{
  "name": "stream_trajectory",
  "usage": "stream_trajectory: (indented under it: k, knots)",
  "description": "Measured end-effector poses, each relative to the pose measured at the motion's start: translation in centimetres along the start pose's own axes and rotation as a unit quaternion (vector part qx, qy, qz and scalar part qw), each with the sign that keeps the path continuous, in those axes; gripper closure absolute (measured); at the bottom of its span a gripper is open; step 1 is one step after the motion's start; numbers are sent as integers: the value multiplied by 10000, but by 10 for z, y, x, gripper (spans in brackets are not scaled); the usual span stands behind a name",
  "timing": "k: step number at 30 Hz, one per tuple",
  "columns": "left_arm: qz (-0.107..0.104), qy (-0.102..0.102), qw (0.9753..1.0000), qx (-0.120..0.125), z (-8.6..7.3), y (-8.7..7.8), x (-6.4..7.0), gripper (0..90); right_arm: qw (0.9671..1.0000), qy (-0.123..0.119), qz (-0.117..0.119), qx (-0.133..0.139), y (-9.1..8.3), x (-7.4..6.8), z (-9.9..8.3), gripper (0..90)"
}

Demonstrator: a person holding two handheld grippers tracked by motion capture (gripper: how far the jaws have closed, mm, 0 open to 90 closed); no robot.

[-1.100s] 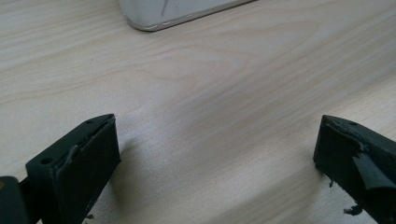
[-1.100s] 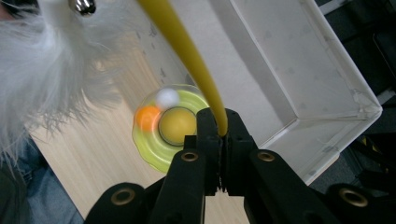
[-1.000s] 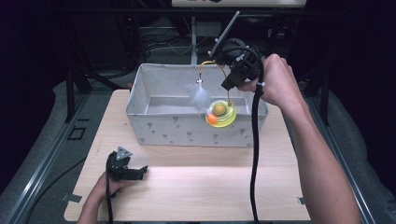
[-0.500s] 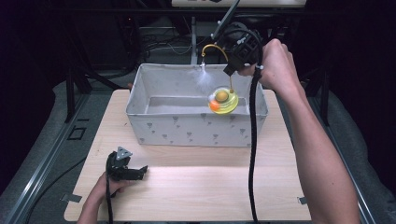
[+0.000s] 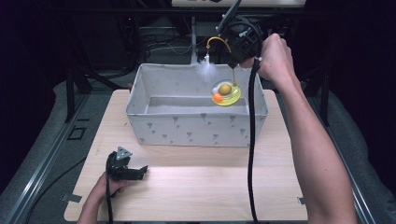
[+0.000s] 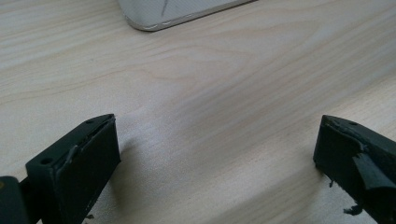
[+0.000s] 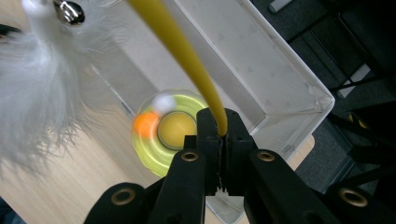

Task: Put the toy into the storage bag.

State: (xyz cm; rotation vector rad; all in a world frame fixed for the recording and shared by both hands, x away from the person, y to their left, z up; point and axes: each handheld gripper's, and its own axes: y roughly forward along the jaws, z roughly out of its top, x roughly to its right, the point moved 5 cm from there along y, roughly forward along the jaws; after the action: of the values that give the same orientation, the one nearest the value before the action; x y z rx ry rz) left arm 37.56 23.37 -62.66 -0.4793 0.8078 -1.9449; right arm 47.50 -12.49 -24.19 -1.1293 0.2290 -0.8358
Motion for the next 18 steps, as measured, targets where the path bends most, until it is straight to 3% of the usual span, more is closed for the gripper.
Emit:
stream_trajectory:
  k: [18]
  knots:
    - [5,-15,10000,12,0,0,0,3,9983,561,-9,-130,34,34,-9,887]
